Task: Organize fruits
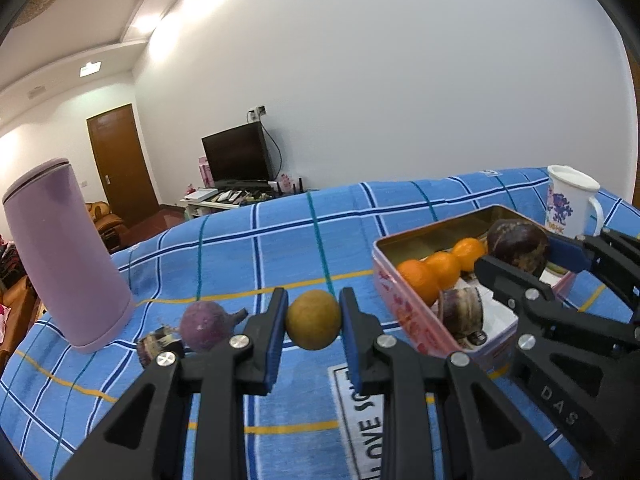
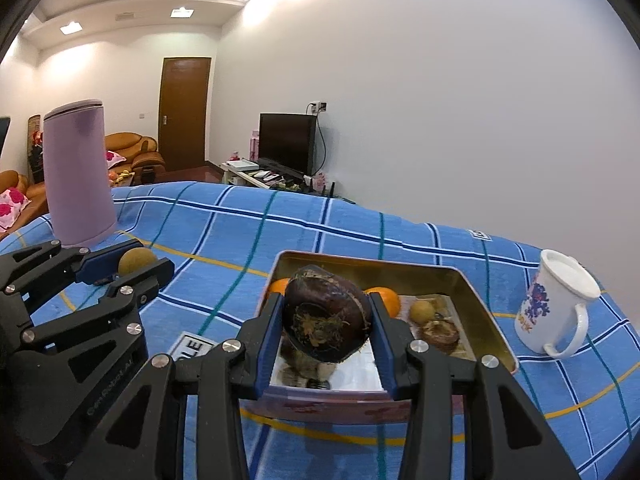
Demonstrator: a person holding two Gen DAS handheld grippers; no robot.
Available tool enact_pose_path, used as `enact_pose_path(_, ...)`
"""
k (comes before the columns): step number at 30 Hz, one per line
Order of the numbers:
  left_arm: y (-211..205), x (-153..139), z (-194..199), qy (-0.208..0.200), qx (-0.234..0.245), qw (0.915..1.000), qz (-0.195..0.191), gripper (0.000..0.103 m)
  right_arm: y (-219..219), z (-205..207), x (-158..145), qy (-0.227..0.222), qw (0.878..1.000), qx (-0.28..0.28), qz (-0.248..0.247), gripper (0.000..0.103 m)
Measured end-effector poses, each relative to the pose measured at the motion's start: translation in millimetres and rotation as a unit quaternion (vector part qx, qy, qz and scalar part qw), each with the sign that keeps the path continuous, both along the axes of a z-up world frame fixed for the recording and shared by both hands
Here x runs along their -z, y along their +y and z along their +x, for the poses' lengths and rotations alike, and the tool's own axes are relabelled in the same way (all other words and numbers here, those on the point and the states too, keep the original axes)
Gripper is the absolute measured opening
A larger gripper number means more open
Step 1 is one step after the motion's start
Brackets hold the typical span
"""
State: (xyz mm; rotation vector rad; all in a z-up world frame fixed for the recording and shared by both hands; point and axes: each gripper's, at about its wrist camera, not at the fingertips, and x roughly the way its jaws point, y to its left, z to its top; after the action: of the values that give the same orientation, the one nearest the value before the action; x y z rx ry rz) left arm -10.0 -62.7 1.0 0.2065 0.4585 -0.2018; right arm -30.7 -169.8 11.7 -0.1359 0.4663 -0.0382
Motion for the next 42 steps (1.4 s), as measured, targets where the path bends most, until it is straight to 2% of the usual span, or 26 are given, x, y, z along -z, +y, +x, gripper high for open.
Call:
enact_pose_path(14,-31.4,-0.8,-0.8,-0.001,0.021,0.9998,-0.002,0.028,-32.3,0.4,-1.8,-0.002,1.0,0.028,0.0,0.044)
enact_pose_path(42,-88.2,-5.1,15.7,0.019,0.069,0.9968,-0.035,0.028,-100.8,5.1,-9.8,-0.012,0.995,0.099,0.029,0.044)
